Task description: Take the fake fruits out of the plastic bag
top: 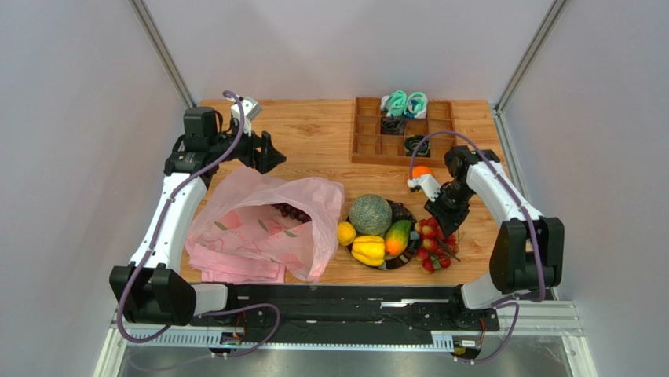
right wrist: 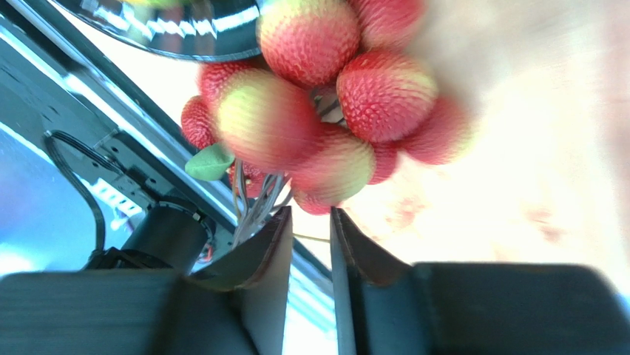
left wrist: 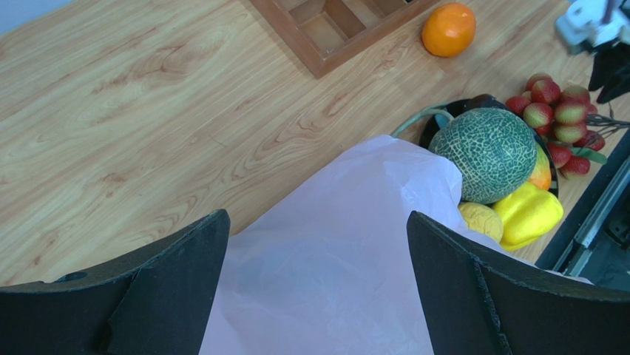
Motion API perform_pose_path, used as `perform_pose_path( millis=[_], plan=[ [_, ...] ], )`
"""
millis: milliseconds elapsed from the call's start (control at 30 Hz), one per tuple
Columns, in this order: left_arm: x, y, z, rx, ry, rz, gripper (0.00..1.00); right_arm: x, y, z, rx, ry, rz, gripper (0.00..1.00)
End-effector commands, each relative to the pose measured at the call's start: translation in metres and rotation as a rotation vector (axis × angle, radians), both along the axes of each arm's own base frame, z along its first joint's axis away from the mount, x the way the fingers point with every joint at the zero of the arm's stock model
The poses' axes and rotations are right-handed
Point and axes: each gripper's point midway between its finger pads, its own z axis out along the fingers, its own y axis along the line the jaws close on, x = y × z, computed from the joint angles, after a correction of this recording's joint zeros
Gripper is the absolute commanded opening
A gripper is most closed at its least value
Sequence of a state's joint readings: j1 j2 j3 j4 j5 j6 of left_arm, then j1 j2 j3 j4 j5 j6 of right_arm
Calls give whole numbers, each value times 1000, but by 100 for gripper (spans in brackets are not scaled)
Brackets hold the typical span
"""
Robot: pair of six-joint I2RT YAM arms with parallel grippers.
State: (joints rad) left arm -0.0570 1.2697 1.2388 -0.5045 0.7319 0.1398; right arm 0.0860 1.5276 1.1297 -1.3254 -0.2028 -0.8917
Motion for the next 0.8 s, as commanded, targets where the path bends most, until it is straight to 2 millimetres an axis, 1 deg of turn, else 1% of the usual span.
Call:
perform_pose_path(
  millis=[0, 33, 100, 133, 167, 200, 233, 267, 300, 333, 367, 400, 433, 467, 500, 567, 600, 667, 700, 733, 767],
  plan=[
    [-2, -3, 10, -12, -35, -17, 99, 8, 18, 49, 116, -113, 33, 25],
    [-1, -3, 11, -12, -38, -18, 99, 14, 22, 60, 138, -151, 34, 24],
    [0, -3, 12, -13, -41, -18, 99, 16, 26, 69, 158, -165, 32, 22],
    [0, -3, 11, -15, -37, -17, 99, 20, 28, 75, 170, -180, 30, 22],
    [0, -3, 12, -15, -40, -17, 99, 21, 28, 78, 169, -182, 28, 22],
    [-1, -3, 11, -16, -36, -16, 99, 17, 28, 78, 161, -155, 9, 24],
    [-1, -3, 12, -16, -39, -16, 99, 15, 24, 76, 134, -119, 3, 33],
    [-1, -3, 12, -17, -37, -16, 99, 9, 21, 73, 109, -80, -10, 63],
    [-1, -3, 11, -18, -35, -17, 99, -4, 15, 71, 76, -11, -22, 69],
    [-1, -3, 12, -17, -38, -18, 99, -12, 6, 68, 25, 40, -18, 74],
    [-2, -4, 10, -18, -35, -18, 99, -28, 0, 58, -2, 127, -13, 87],
    [-2, -4, 9, -18, -34, -18, 99, -39, -6, 55, -23, 176, 3, 100],
    [-1, -4, 8, -17, -36, -19, 99, -47, -15, 50, -61, 198, 35, 100],
    [-1, -4, 5, -19, -29, -18, 99, -55, -18, 47, -72, 208, 56, 100],
    [-1, -4, 4, -21, -28, -20, 99, -68, -21, 38, -79, 247, 70, 100],
    [-2, -5, 3, -27, -25, -20, 99, -77, -25, 30, -99, 284, 84, 100],
    [-3, -5, 4, -27, -27, -20, 99, -84, -27, 21, -108, 318, 81, 100],
    [-3, -4, 4, -24, -31, -20, 99, -85, -29, 13, -128, 323, 66, 100],
    [-4, -4, 5, -24, -32, -19, 99, -81, -29, 8, -130, 299, 62, 100],
    [-4, -4, 5, -23, -33, -19, 99, -85, -30, 3, -136, 311, 60, 100],
    [-4, -4, 5, -21, -34, -19, 99, -85, -30, 1, -139, 314, 56, 97]
  ],
)
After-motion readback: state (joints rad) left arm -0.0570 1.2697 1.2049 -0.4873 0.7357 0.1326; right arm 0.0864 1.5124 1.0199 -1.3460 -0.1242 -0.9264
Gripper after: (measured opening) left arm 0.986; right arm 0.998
